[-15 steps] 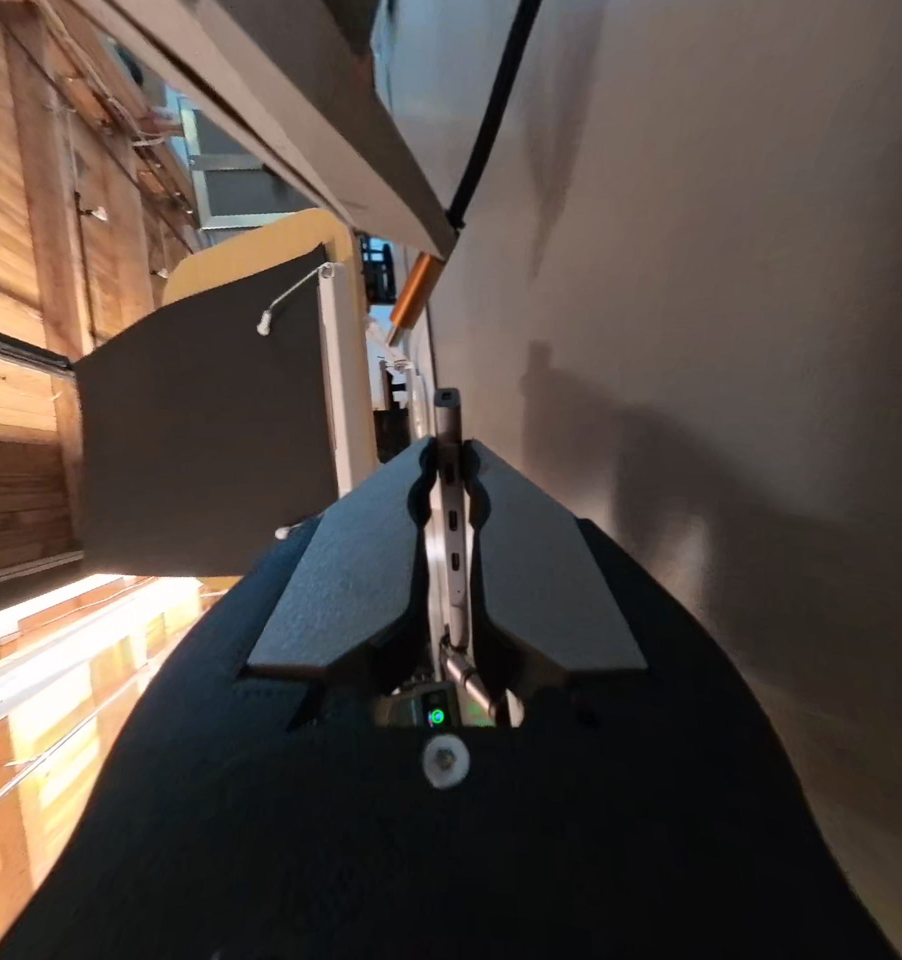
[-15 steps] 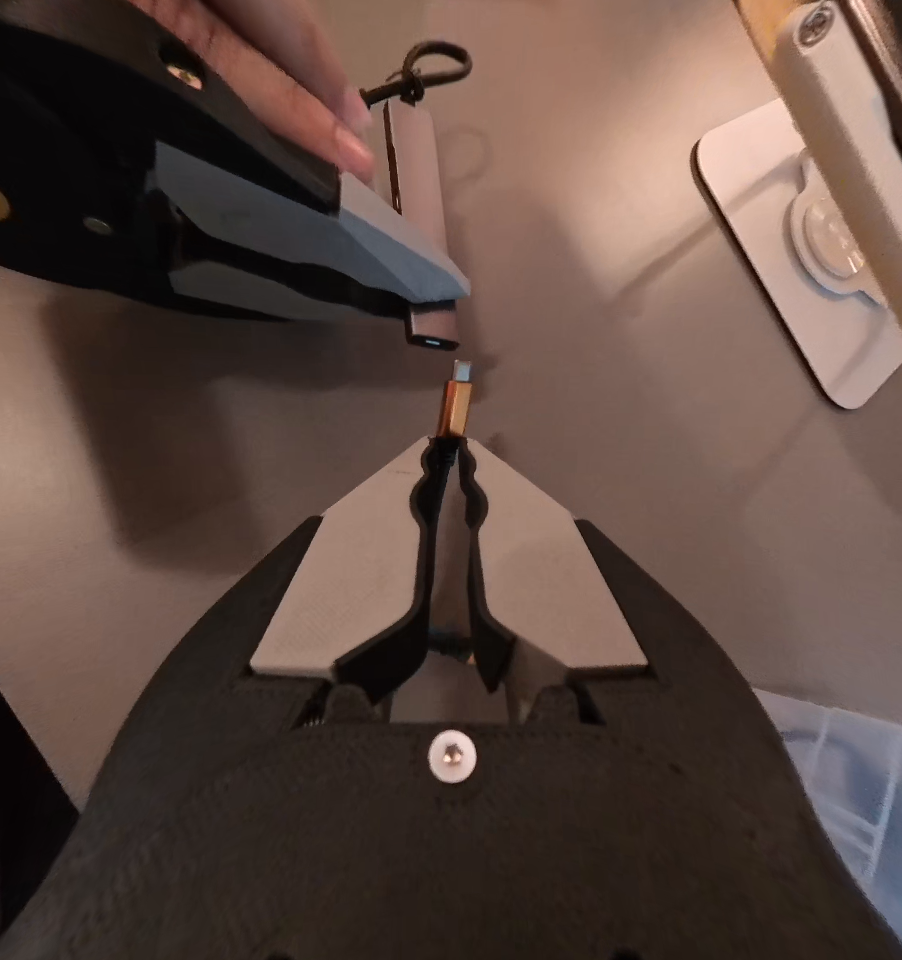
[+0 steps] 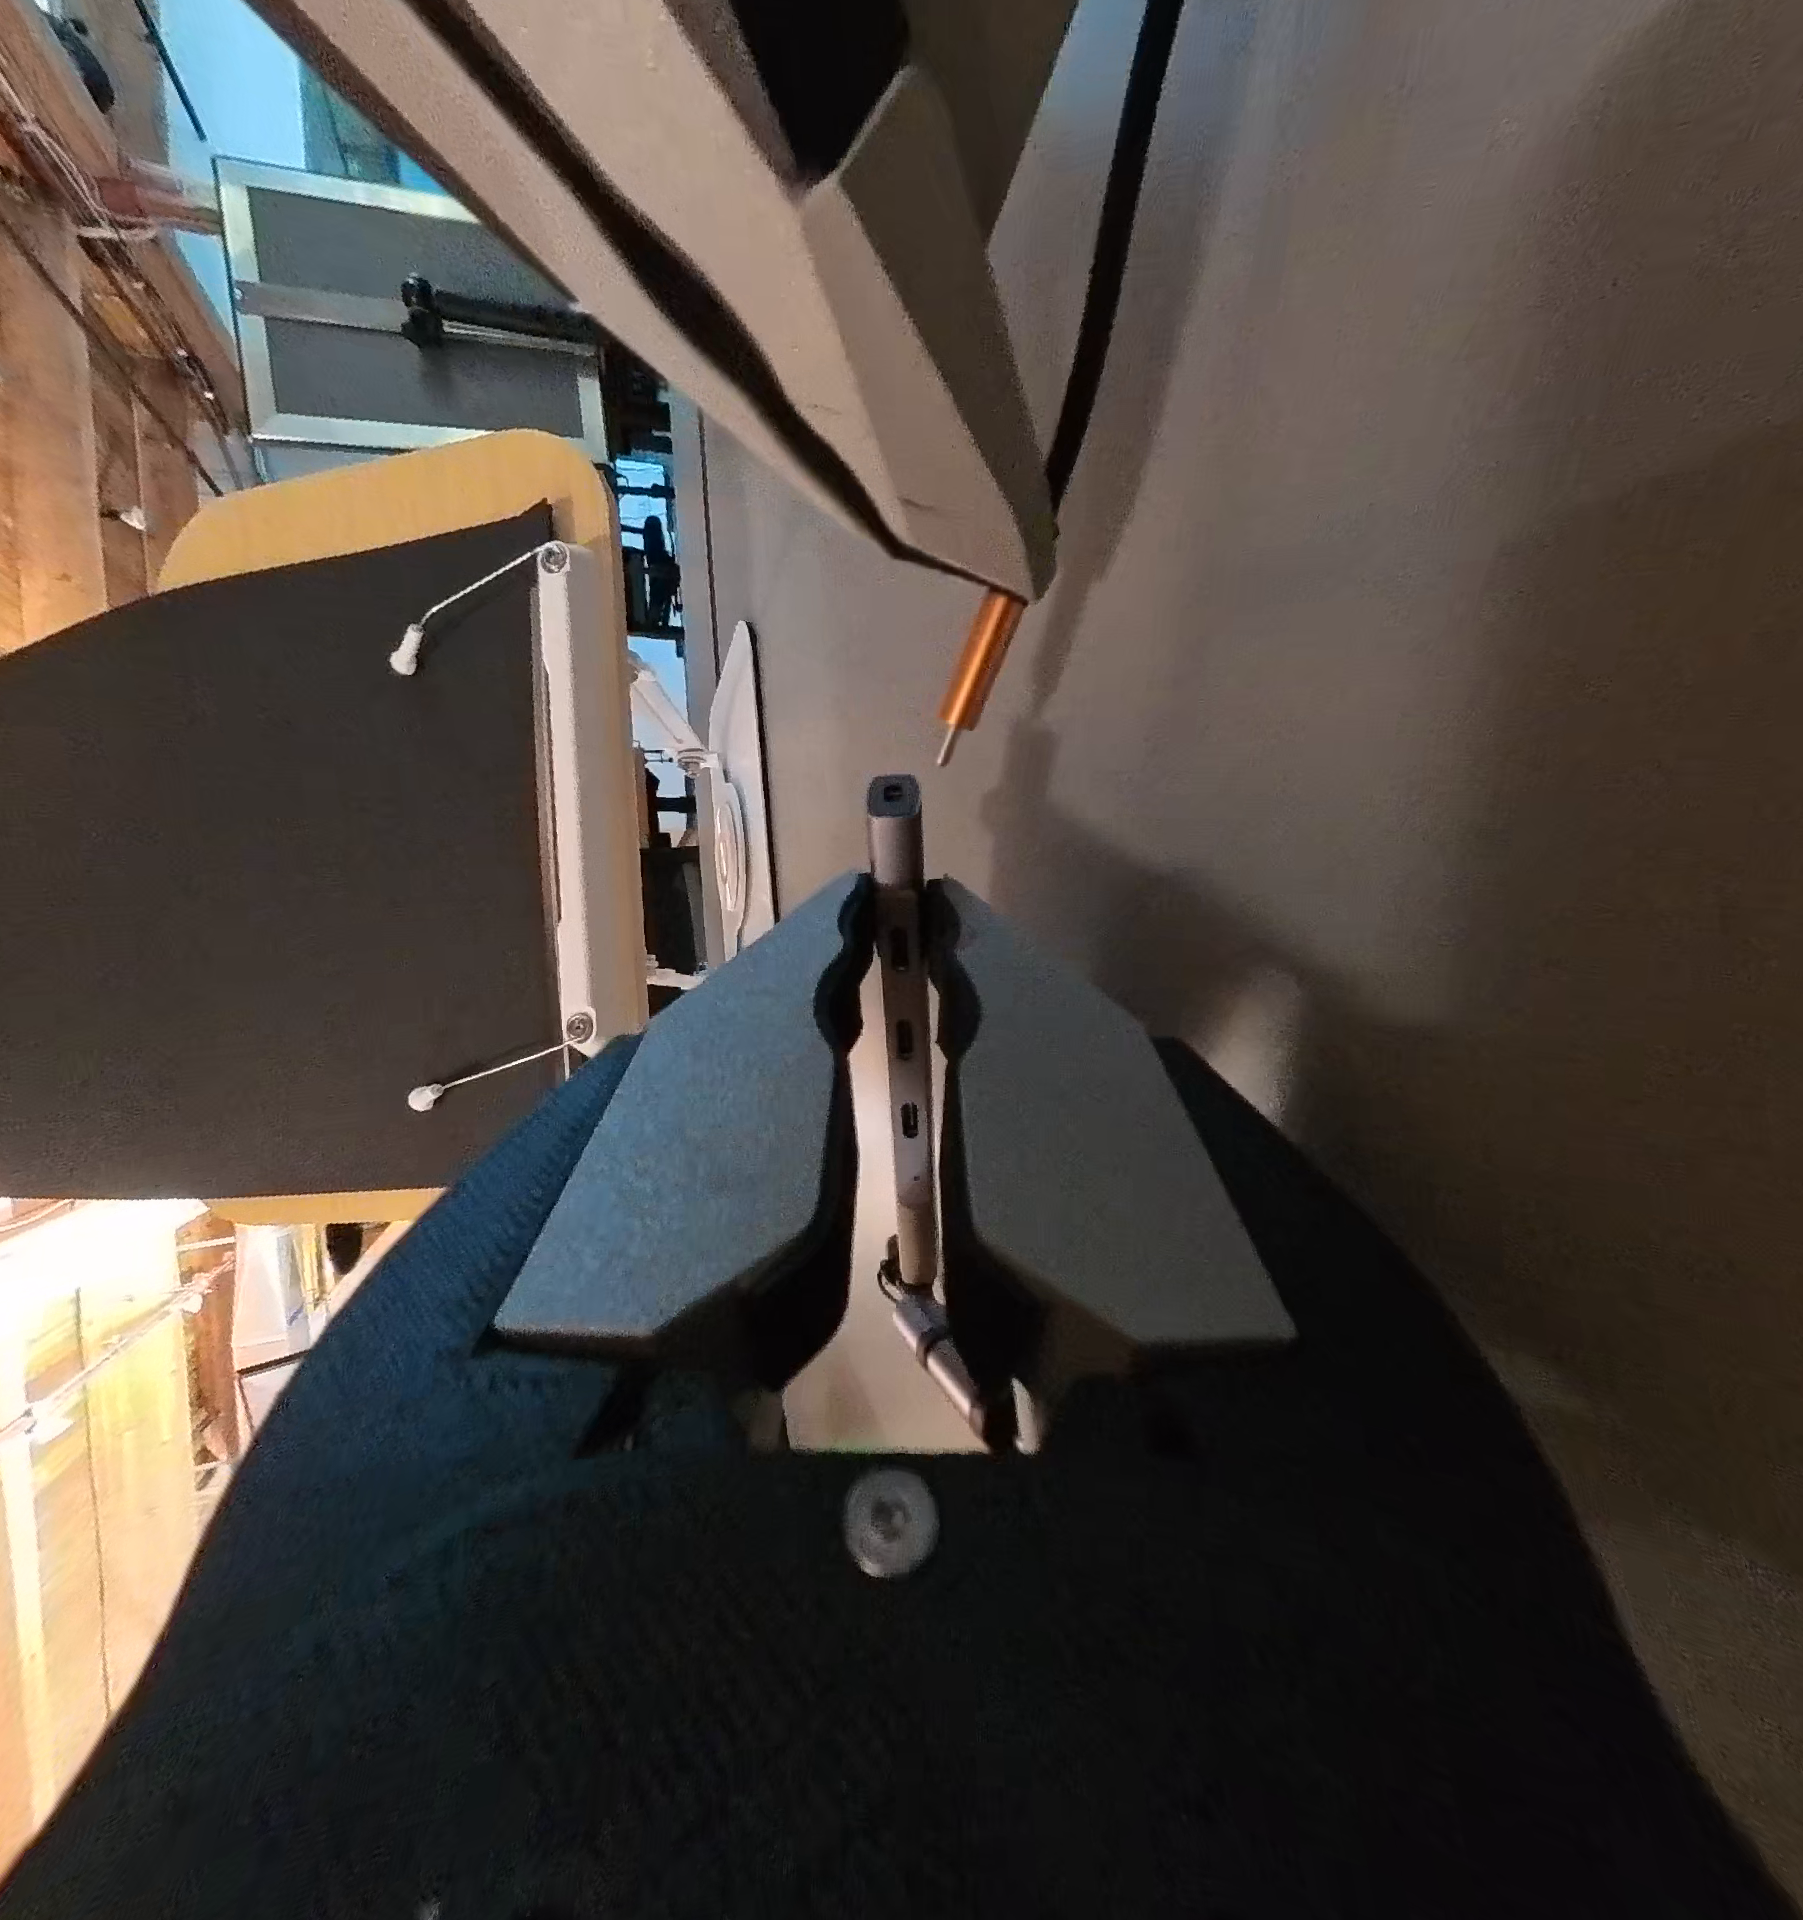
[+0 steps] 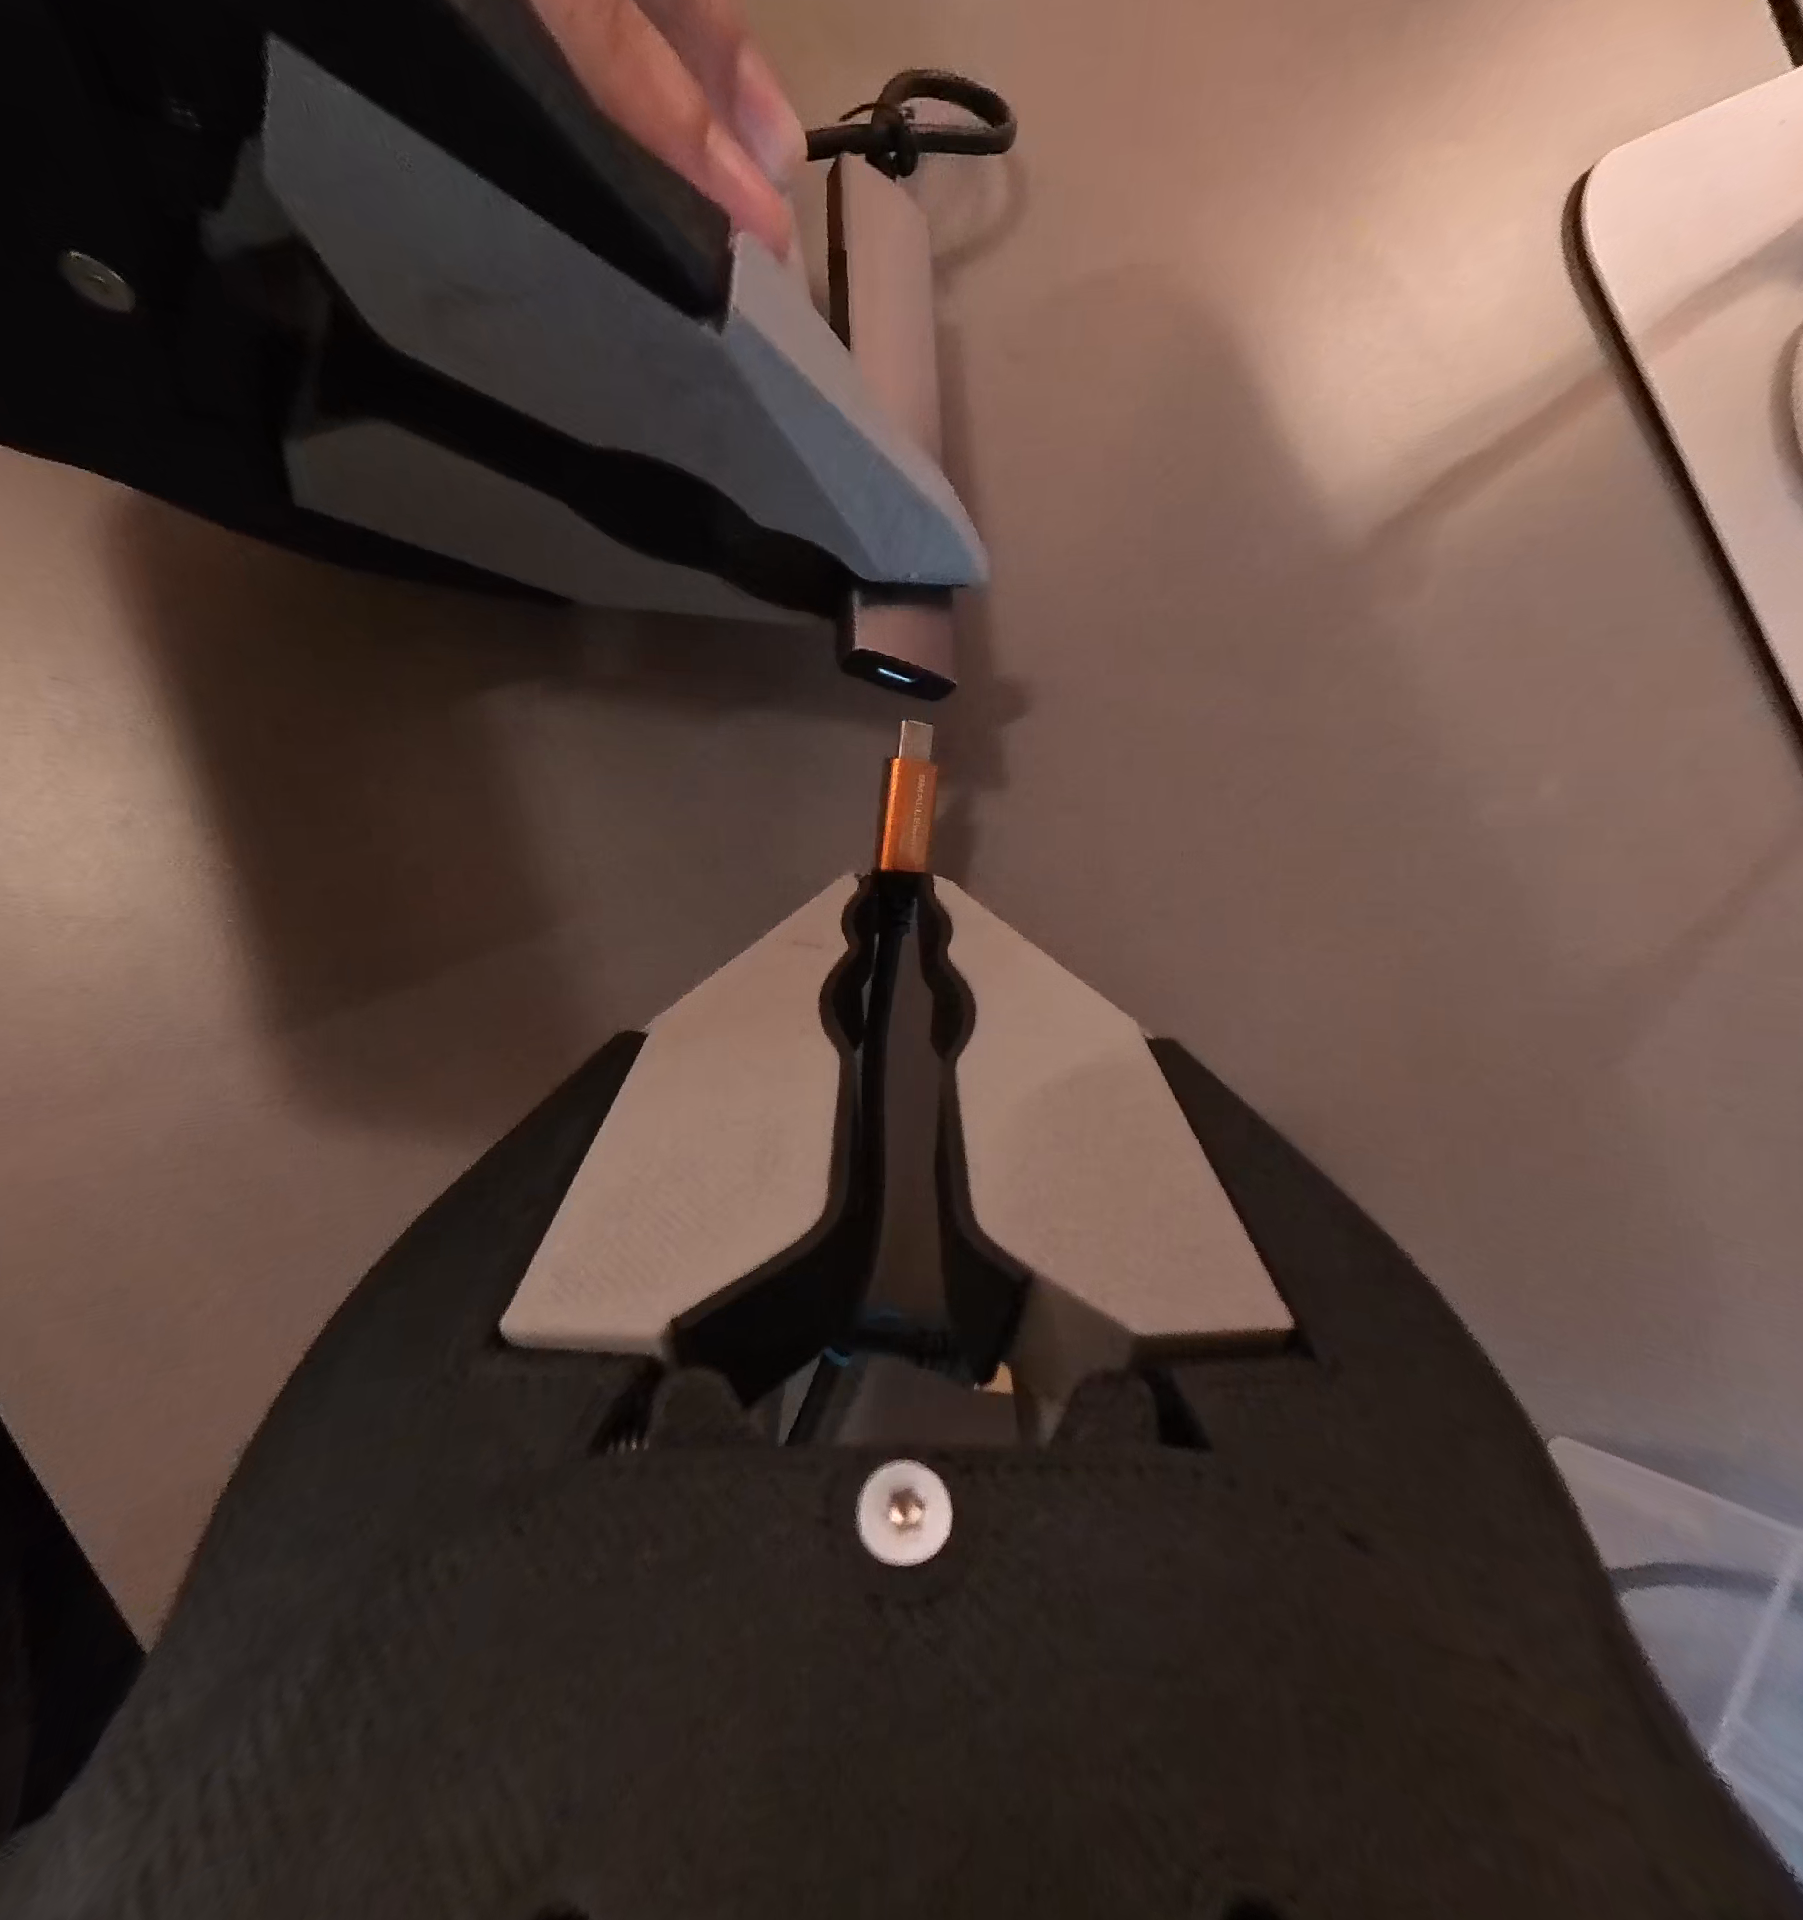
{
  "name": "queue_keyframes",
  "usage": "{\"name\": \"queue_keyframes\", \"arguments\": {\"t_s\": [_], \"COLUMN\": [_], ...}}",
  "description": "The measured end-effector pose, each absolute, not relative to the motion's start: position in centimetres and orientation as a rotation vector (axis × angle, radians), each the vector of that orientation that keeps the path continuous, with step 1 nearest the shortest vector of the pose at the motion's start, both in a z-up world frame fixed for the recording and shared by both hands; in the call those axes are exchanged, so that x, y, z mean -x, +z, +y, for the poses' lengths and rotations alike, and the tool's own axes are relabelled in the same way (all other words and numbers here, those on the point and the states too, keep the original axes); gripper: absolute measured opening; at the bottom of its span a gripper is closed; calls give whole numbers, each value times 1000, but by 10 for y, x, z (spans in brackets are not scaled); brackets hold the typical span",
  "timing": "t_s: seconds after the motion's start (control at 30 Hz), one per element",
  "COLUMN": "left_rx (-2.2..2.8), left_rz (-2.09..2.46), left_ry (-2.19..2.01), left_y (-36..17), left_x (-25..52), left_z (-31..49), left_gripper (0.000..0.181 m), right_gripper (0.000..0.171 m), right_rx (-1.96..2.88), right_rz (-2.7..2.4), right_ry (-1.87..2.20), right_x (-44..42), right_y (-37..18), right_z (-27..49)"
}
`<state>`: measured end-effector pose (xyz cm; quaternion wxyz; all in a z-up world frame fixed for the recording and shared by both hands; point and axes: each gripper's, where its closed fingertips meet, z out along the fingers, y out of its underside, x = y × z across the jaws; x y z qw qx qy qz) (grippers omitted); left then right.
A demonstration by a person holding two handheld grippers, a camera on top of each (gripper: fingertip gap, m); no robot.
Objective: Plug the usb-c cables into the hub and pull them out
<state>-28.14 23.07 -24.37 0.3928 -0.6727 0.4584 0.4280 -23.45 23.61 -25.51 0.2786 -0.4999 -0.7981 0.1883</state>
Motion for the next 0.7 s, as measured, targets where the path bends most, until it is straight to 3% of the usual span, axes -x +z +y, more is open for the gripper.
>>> {"name": "queue_keyframes", "arguments": {"t_s": [0.03, 0.7], "left_rx": [1706, 1626], "left_rz": [1166, 1317], "left_ry": [1091, 1300], "left_y": [-244, -251], "left_x": [282, 279], "left_z": [231, 234], "left_gripper": [7, 7], "right_gripper": [5, 6], "right_rx": [1337, 1191], "right_rz": [-2142, -2164], "right_ry": [505, 291], "right_x": [235, 232], "right_y": [-255, -255], "right_z": [235, 237]}}
